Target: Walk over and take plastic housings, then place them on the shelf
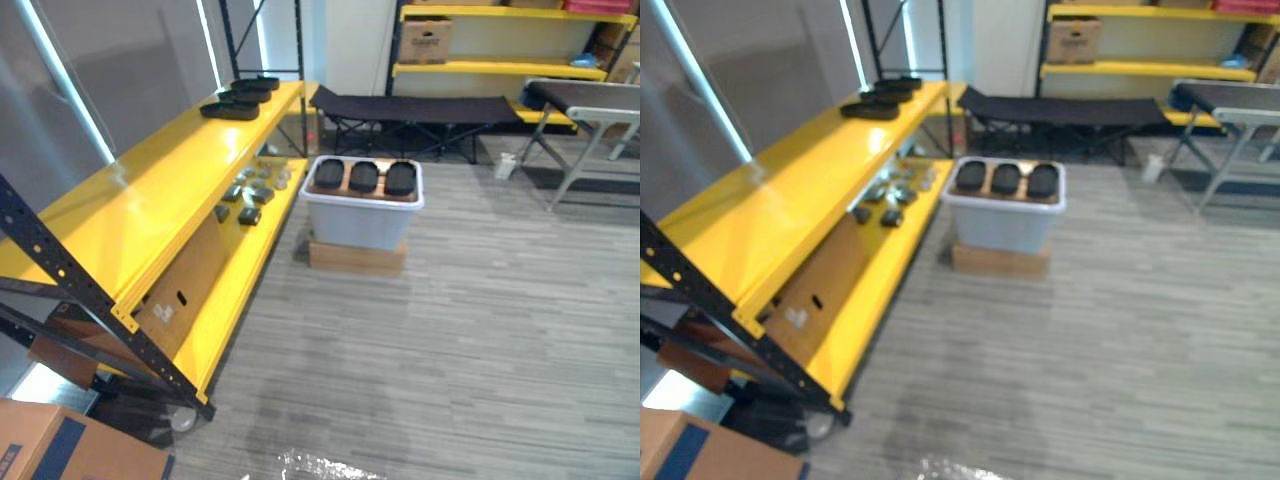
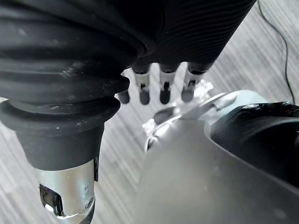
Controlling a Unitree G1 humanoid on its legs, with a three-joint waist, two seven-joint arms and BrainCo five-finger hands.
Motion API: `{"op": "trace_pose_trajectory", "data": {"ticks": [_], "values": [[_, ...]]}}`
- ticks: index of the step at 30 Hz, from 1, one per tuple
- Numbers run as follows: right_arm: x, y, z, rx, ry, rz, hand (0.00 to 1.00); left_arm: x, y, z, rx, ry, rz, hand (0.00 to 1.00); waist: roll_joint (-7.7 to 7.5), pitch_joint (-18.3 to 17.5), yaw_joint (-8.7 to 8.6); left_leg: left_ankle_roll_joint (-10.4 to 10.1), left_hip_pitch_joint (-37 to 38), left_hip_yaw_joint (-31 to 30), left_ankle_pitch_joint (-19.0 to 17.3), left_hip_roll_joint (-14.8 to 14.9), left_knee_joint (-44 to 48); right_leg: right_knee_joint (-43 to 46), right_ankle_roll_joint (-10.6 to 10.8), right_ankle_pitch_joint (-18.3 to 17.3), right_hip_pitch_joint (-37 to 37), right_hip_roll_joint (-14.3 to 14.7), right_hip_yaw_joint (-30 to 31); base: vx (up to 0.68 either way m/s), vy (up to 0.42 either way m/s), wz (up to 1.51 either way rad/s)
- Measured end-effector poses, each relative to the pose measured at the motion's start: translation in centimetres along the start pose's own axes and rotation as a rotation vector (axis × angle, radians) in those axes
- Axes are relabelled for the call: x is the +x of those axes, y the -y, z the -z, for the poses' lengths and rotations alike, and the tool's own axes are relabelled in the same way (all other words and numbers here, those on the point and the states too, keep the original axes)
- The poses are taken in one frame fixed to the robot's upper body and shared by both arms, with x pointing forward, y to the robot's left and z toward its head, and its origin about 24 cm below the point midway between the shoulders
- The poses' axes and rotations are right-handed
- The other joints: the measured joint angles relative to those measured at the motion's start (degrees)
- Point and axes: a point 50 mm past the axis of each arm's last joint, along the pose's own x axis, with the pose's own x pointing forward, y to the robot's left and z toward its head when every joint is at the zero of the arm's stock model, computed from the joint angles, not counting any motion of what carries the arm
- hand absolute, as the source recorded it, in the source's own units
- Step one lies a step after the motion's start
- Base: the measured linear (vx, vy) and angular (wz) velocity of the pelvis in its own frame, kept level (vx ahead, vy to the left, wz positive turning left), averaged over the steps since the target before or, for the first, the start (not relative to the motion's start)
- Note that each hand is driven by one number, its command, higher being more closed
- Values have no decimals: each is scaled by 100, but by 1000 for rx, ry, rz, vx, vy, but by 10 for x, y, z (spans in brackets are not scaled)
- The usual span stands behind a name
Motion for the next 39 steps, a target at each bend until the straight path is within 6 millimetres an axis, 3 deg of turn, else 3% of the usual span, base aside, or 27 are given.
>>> {"op": "trace_pose_trajectory", "data": {"ticks": [9,25,30,33,35,39], "values": [[1,-9,0,7,1,-22,0,-1,-2,-6,6,20,27,0,-97,115,-8,34,54,1,23,-78,-10,-86,59,-11,122,-59,-94,10,18,5],[-1,-19,-23,-112,259,-29,0,0,-1,-6,10,31,32,0,-106,250,-71,59,47,124,18,-85,-15,-108,68,14,61,-51,60,-46,8,-4],[-1,-19,-24,-146,266,-57,0,0,-1,-9,10,37,33,0,-138,318,-83,89,-115,140,18,-110,-16,36,79,8,-188,-84,154,-11,17,-7],[-2,-30,-33,-176,283,-109,0,0,6,-26,20,79,45,0,-190,497,-6,157,-489,153,63,-119,-15,149,74,16,-610,-89,178,-49,20,-1],[-4,-52,-48,-200,314,-183,0,0,11,-44,33,136,58,0,-253,804,18,181,-773,149,122,-123,-14,165,40,73,-908,-89,196,-48,21,2],[-6,-72,-56,-206,346,-240,0,-1,16,-53,36,177,70,0,-282,1005,106,209,-778,148,135,-144,20,191,24,61,-916,-89,223,39,12,0]]}}
